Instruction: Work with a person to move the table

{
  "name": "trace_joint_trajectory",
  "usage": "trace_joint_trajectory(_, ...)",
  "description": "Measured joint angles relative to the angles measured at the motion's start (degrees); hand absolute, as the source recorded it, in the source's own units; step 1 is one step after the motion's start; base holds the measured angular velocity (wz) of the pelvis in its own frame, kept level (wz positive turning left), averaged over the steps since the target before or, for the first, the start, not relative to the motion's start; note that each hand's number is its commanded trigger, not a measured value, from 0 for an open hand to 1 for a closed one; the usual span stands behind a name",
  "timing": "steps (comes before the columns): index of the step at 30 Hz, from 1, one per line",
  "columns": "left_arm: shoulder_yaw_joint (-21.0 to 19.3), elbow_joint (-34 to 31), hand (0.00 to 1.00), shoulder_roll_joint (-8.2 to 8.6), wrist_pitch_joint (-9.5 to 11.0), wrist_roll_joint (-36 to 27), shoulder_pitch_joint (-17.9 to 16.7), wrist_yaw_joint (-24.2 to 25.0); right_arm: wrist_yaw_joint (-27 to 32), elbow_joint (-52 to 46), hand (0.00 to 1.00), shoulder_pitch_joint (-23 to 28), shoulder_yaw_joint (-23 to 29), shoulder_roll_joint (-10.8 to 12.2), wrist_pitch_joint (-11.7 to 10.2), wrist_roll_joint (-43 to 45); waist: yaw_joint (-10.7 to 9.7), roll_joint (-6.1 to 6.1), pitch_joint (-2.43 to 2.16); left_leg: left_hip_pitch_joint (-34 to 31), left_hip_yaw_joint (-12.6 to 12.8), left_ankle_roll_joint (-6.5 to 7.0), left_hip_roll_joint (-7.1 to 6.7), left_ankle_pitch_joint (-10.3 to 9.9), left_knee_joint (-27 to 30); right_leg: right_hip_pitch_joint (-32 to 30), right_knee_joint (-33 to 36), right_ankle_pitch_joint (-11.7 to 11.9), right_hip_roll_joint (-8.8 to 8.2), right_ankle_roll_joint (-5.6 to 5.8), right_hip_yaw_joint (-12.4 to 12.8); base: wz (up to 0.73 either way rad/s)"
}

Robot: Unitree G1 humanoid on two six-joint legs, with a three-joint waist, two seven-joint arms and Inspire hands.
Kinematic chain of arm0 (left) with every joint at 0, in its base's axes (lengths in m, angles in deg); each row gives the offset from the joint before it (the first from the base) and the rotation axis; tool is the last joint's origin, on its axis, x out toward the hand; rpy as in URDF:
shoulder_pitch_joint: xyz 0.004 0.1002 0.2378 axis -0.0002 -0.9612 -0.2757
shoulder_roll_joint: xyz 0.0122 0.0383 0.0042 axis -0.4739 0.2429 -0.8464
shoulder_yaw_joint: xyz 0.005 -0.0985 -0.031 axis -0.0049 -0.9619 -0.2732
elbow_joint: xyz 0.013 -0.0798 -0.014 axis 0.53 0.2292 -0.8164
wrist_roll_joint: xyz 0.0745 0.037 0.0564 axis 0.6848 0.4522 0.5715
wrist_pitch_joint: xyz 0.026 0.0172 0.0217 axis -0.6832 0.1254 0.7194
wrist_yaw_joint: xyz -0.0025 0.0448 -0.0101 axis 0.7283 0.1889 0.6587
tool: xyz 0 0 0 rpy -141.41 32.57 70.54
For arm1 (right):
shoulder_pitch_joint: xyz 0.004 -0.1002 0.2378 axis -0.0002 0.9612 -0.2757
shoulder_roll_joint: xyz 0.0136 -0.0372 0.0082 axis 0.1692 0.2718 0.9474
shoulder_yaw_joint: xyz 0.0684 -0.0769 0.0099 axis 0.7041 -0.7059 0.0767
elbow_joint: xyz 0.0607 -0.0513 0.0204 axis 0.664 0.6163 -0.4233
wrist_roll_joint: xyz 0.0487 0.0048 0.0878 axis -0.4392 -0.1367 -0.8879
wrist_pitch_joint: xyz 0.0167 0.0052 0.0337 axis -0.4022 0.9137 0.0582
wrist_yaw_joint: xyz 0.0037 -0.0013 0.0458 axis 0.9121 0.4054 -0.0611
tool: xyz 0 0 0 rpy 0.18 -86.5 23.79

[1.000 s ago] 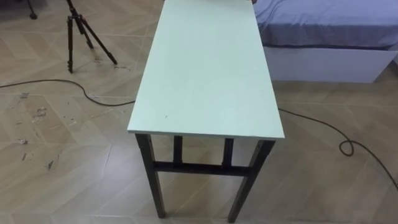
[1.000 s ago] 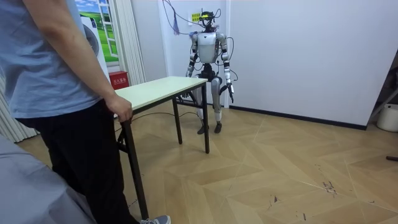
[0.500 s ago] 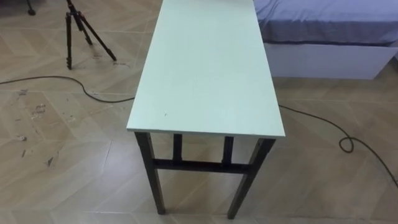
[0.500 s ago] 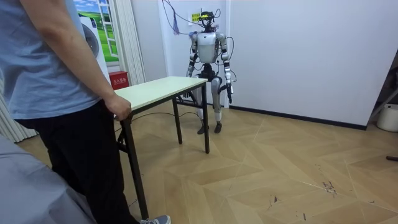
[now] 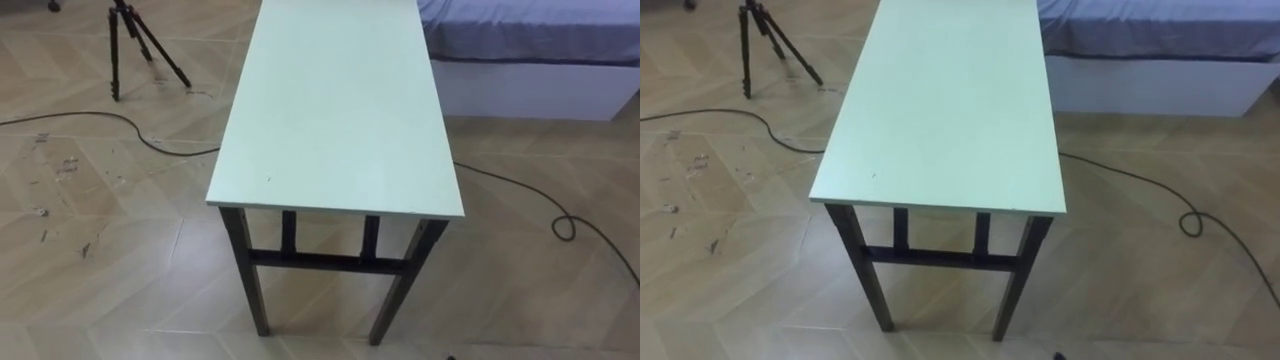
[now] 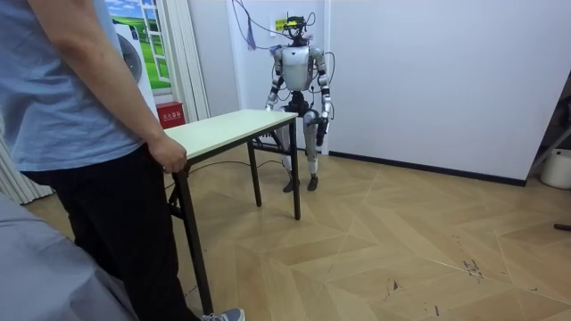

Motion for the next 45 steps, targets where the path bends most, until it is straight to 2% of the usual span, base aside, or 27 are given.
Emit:
trace_joint_trajectory(5, 6.1, -7.0, 0.0, 0.16, 0.1, -6.6, -0.8, 0.1, -0.5, -6.9, 0.0, 0.7, -4.3, 1.5, 0.4, -2.9, 0.0, -0.19, 0.18, -0.1, 0.1, 0.0, -0.04, 0.0, -0.1, -0.6, 0.7, -0.1, 0.0, -0.06, 0.3, -0.02)
trace_joint_trajectory(8, 8.5, -10.9, 0.0, 0.13, 0.1, -6.7, -0.8, 0.1, -1.1, -12.1, 0.0, 1.4, -6.1, 1.5, 0.7, -4.2, 0.0, -0.13, 0.18, 0.0, 0.1, 0.0, -0.04, 0.0, -0.1, -0.4, 0.7, -0.1, 0.0, -0.06, 0.3, -0.02)
trace_joint_trajectory(14, 10.3, -18.4, 0.0, 0.3, -0.1, -8.8, -0.9, 1.5, -2.9, -19.5, 0.0, 1.3, -7.3, 1.5, 0.7, -7.5, -0.1, -0.12, 0.2, 0.9, 0.1, -0.01, 0.02, 0.0, 0.0, 0.4, 0.8, -0.3, -0.01, -0.16, 0.2, 0.0)
trace_joint_trajectory(17, 11.1, -19.1, 0.0, 0.23, -0.1, -9.9, -0.8, 2.0, -3.1, -20.4, 0.0, 1.2, -8.4, 1.4, 0.7, -10.6, 0.0, -0.17, 0.18, 0.9, 0.0, -0.01, 0.06, 0.0, 0.0, 0.4, 0.9, -0.3, 0.0, -0.22, 0.2, 0.0)
trace_joint_trajectory(24, 11.4, -19.2, 0.0, 0.12, -0.7, -9.9, -0.4, 1.9, -2.1, -20.8, 0.0, 0.7, -11.8, 1.1, 1.2, -12.0, 0.1, -0.56, 0.38, 2.3, 0.0, -0.01, -0.03, 0.0, 0.0, 1.5, 1.7, -0.6, 0.17, -0.25, 1.2, -0.05)
trace_joint_trajectory(30, 11.3, -22.8, 0.0, -0.79, -1.9, -11.5, 0.4, 1.0, -1.2, -22.3, 0.0, -0.8, -12.8, 0.5, 1.8, -14.4, 0.2, -0.79, 0.5, 2.8, 0.0, -0.01, -0.04, 0.0, 0.0, 1.5, 2.0, -0.6, 0.14, -0.28, 1.3, 0.0)
trace_joint_trajectory(34, 11.3, -25.7, 0.0, -1.75, -2.1, -14.0, 1.2, 0.7, -0.5, -22.4, 0.0, -3.1, -14.1, -0.7, 1.8, -16.8, 0.2, -0.69, 0.6, 3.2, 0.0, -0.01, -0.09, 0.0, -0.1, 1.6, 2.5, -0.7, 0.17, -0.36, 1.5, 0.0)
trace_joint_trajectory(40, 11.3, -25.2, 0.0, -2.18, -2.2, -14.5, 3.5, -1.5, 1.0, -22.4, 0.0, -5.6, -14.3, -0.7, 1.8, -16.8, 0.2, -0.64, 0.64, 3.2, 0.0, -0.01, -0.05, 0.0, 0.0, 1.9, 2.6, -0.7, 0.17, -0.41, 1.5, 0.0)
trace_joint_trajectory(42, 11.2, -24.3, 0.0, -2.08, -2.5, -14.8, 4.0, -1.6, 1.1, -22.4, 0.0, -5.9, -14.3, -0.7, 1.8, -16.7, 0.2, -0.37, 0.79, 3.3, 0.1, -0.01, -0.04, 0.0, 0.0, 1.9, 2.6, -0.7, 0.17, -0.41, 1.5, 0.0)
trace_joint_trajectory(45, 10.3, -23.4, 0.0, -2.07, -3.7, -14.9, 4.6, -2.3, 1.8, -22.4, 0.0, -6.5, -14.3, -0.6, 1.9, -16.8, 0.2, -0.05, 0.95, 3.3, 0.1, -0.02, -0.04, 0.0, 0.0, 2.0, 2.7, -0.7, 0.16, -0.41, 1.5, 0.0)
